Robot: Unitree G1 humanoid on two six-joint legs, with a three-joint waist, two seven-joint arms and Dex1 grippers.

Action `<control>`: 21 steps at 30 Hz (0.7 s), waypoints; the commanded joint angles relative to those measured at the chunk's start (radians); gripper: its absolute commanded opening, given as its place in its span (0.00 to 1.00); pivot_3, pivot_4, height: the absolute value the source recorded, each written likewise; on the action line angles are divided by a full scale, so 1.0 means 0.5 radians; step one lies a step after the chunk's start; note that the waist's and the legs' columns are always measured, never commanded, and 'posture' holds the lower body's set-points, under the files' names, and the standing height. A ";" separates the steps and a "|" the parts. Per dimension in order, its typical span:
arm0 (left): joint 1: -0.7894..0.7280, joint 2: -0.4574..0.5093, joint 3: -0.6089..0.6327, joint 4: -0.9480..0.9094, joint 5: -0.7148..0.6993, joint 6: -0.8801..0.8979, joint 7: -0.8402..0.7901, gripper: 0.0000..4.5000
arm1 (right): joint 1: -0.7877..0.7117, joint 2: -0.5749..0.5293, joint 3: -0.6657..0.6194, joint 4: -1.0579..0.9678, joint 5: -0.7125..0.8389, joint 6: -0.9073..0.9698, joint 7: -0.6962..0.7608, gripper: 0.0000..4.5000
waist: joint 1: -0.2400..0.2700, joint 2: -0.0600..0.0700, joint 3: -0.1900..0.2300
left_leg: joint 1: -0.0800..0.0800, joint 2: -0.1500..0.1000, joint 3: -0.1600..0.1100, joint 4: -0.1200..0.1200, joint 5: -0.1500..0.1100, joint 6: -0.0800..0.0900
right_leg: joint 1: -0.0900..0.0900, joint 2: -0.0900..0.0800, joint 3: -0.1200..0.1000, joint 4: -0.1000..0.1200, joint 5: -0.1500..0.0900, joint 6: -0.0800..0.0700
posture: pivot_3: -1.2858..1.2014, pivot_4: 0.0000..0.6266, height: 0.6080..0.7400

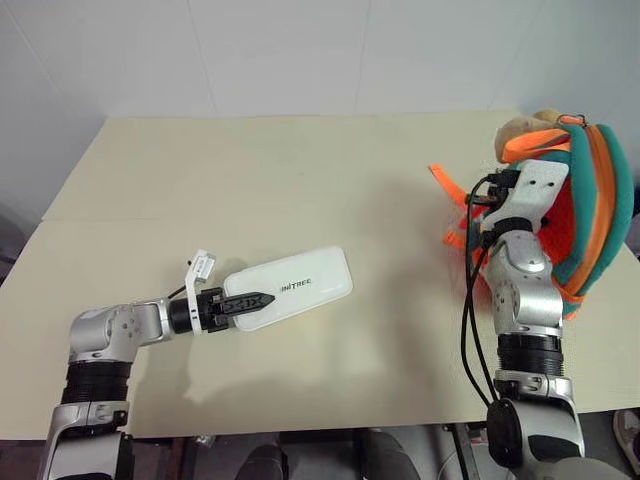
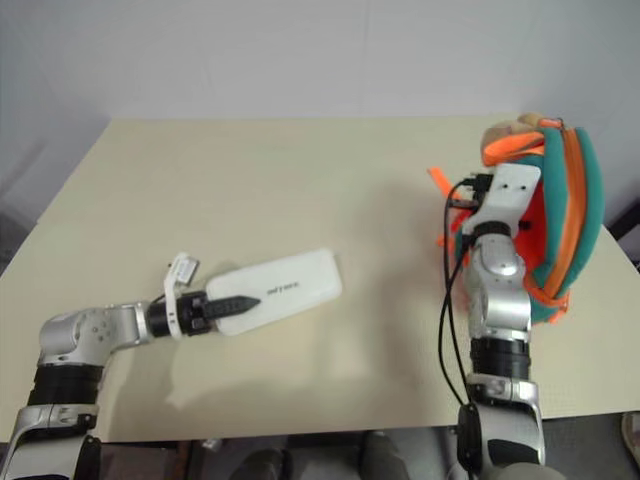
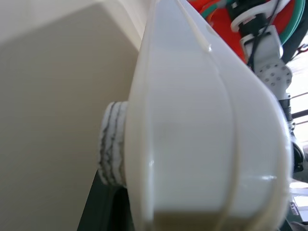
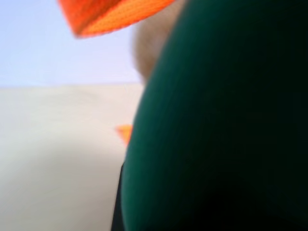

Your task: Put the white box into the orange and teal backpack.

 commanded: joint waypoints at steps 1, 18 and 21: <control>0.044 0.121 0.108 0.027 0.058 -0.050 0.105 0.28 | -0.122 -0.047 0.070 -0.297 0.408 0.309 0.443 0.14 | -0.011 0.001 0.000 | 0.000 0.001 0.000 0.000 0.000 0.000 | 0.000 0.001 0.000 0.001 0.000 -0.001 | 0.52 0.24 1.00; 0.191 0.210 0.279 0.155 0.097 -0.341 0.159 0.28 | -0.112 -0.833 0.137 -0.927 2.125 1.988 1.551 0.14 | 0.022 0.001 0.001 | -0.002 0.007 0.002 -0.023 0.000 -0.001 | -0.009 0.004 -0.001 -0.010 0.000 -0.006 | 0.52 0.24 1.00; 0.222 0.214 0.293 0.157 0.098 -0.380 0.155 0.28 | -0.057 -1.019 0.158 -0.880 2.240 2.154 1.661 0.14 | 0.044 0.001 0.001 | -0.003 0.007 0.003 -0.023 0.000 -0.001 | -0.009 0.003 -0.002 -0.016 -0.001 -0.008 | 0.52 0.24 1.00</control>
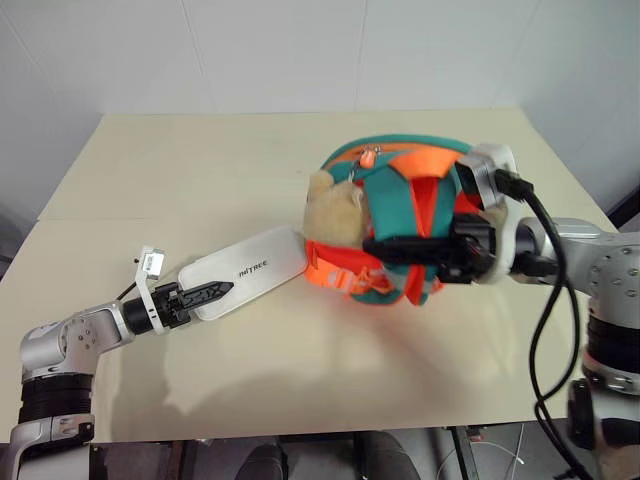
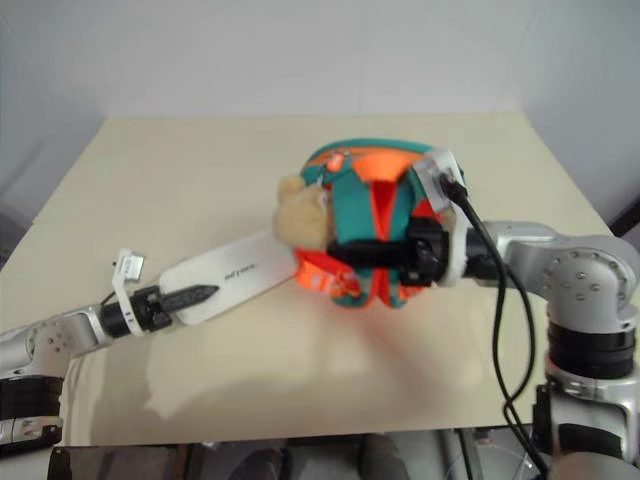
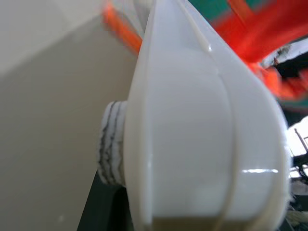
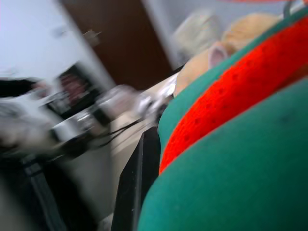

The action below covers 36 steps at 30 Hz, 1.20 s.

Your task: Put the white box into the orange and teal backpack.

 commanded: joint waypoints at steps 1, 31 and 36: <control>0.083 0.056 0.054 0.062 0.097 -0.063 0.131 0.28 | 0.040 -0.155 -0.033 -0.009 0.168 0.143 0.156 0.14 | 0.004 0.000 0.000 | 0.000 -0.001 0.000 0.000 0.000 0.000 | 0.000 -0.001 0.000 0.000 0.000 0.000 | 0.52 0.24 1.00; 0.165 0.330 0.431 -1.200 -0.698 -0.352 -0.019 0.28 | 0.006 -0.247 0.594 0.925 -1.092 -0.580 1.169 0.14 | 0.052 -0.004 0.000 | -0.010 -0.001 0.010 0.007 0.000 -0.003 | -0.014 0.001 0.003 0.006 0.000 -0.001 | 0.52 0.24 1.00; -0.071 0.314 0.198 -1.076 -0.604 -0.432 -0.089 0.28 | 0.014 -0.260 0.574 0.904 -1.111 -0.552 1.213 0.14 | 0.051 -0.004 0.000 | -0.010 0.000 0.010 0.009 0.000 -0.003 | -0.014 0.003 0.004 0.008 0.000 -0.001 | 0.52 0.24 1.00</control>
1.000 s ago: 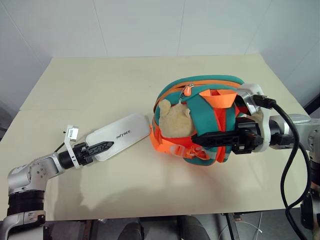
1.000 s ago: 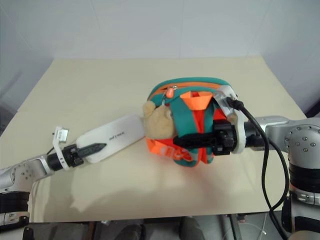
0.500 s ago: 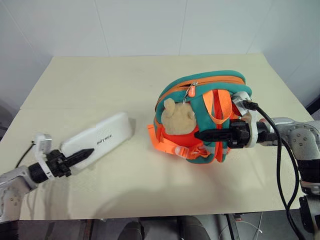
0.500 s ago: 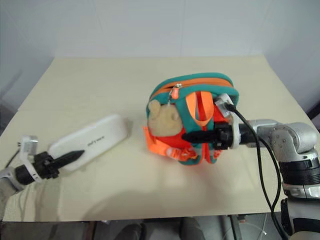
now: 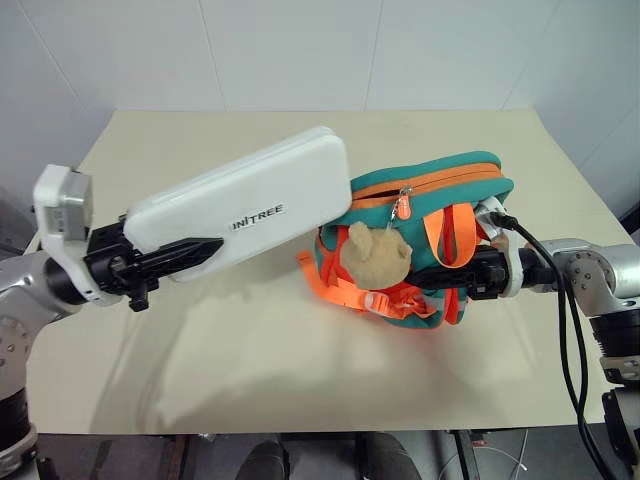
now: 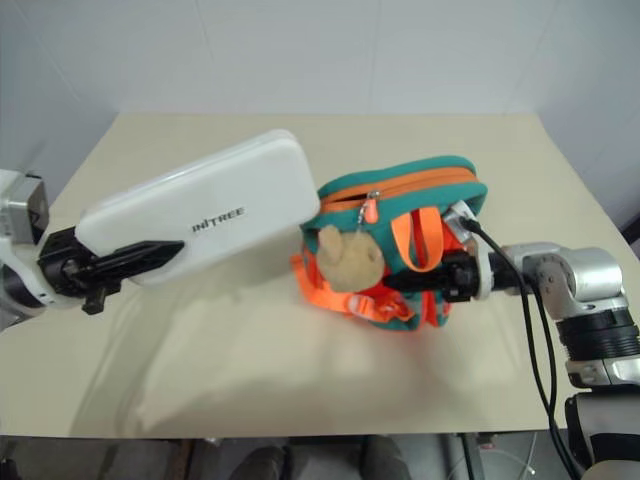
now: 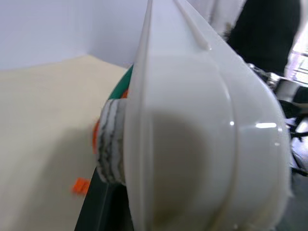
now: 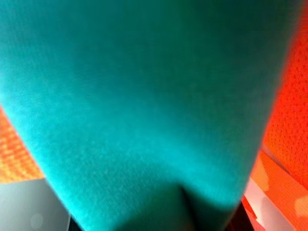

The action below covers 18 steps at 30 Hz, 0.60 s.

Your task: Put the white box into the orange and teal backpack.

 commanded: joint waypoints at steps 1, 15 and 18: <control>-0.132 -0.011 -0.107 0.075 0.094 -0.139 -0.072 0.28 | 0.010 -0.031 -0.006 -0.036 -0.028 0.039 0.037 0.14 | -0.002 0.000 0.000 | 0.000 0.000 0.000 0.000 0.000 0.000 | 0.000 0.000 0.000 0.000 0.000 0.000 | 0.52 0.24 1.00; -0.453 -0.027 -0.425 0.533 0.615 -0.671 -0.377 0.28 | 0.085 -0.170 -0.108 -0.262 0.085 0.192 0.087 0.14 | 0.005 0.000 0.000 | -0.003 0.000 0.002 0.005 0.001 -0.001 | 0.000 0.001 0.000 0.005 0.001 0.002 | 0.52 0.24 1.00; -0.491 -0.023 -0.484 0.601 0.725 -0.793 -0.445 0.28 | 0.094 -0.176 -0.135 -0.309 0.112 0.226 0.076 0.14 | 0.004 0.000 0.000 | -0.003 0.000 0.002 0.008 0.001 -0.001 | 0.000 0.001 0.000 0.006 0.001 0.002 | 0.52 0.24 1.00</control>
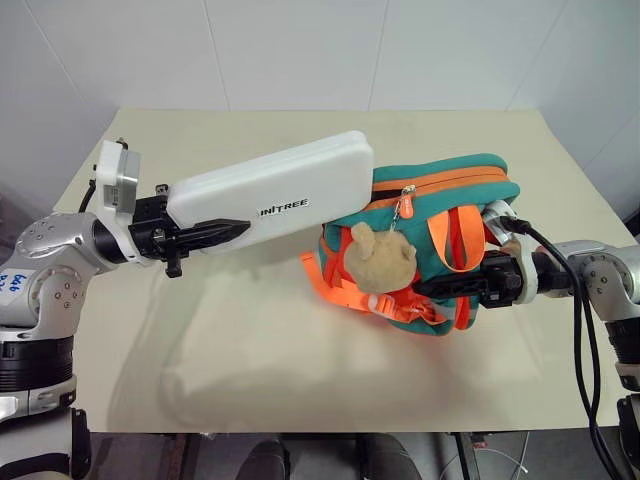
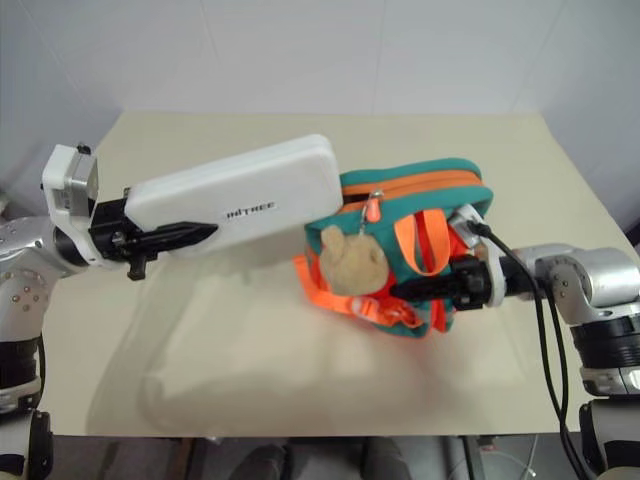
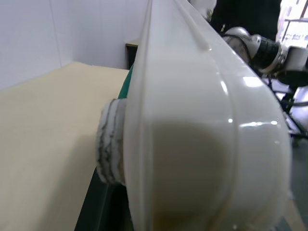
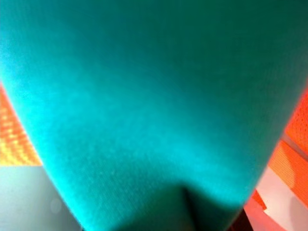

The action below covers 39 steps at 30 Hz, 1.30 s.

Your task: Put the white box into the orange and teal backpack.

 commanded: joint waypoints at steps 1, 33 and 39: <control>-0.081 0.026 -0.049 0.064 0.161 -0.181 -0.065 0.28 | 0.017 -0.057 -0.074 -0.096 0.054 0.058 0.013 0.14 | 0.002 0.000 0.000 | 0.000 0.000 0.000 0.001 0.000 0.000 | 0.000 0.000 0.000 0.000 0.000 0.000 | 0.52 0.24 1.00; -0.987 -0.150 -0.758 0.816 0.970 -0.475 -0.427 0.28 | 0.071 -0.015 -0.207 -0.247 0.184 0.146 -0.094 0.14 | 0.045 0.000 0.000 | -0.007 -0.002 0.001 0.023 -0.003 0.005 | 0.003 0.000 -0.002 0.005 0.004 0.008 | 0.52 0.24 1.00; -1.247 -0.426 -0.874 1.053 1.089 -0.481 -0.408 0.28 | 0.082 0.020 -0.213 -0.271 0.212 0.150 -0.130 0.14 | 0.044 0.000 0.000 | -0.008 -0.002 0.001 0.023 -0.003 0.004 | 0.003 0.000 -0.002 0.005 0.004 0.008 | 0.52 0.24 1.00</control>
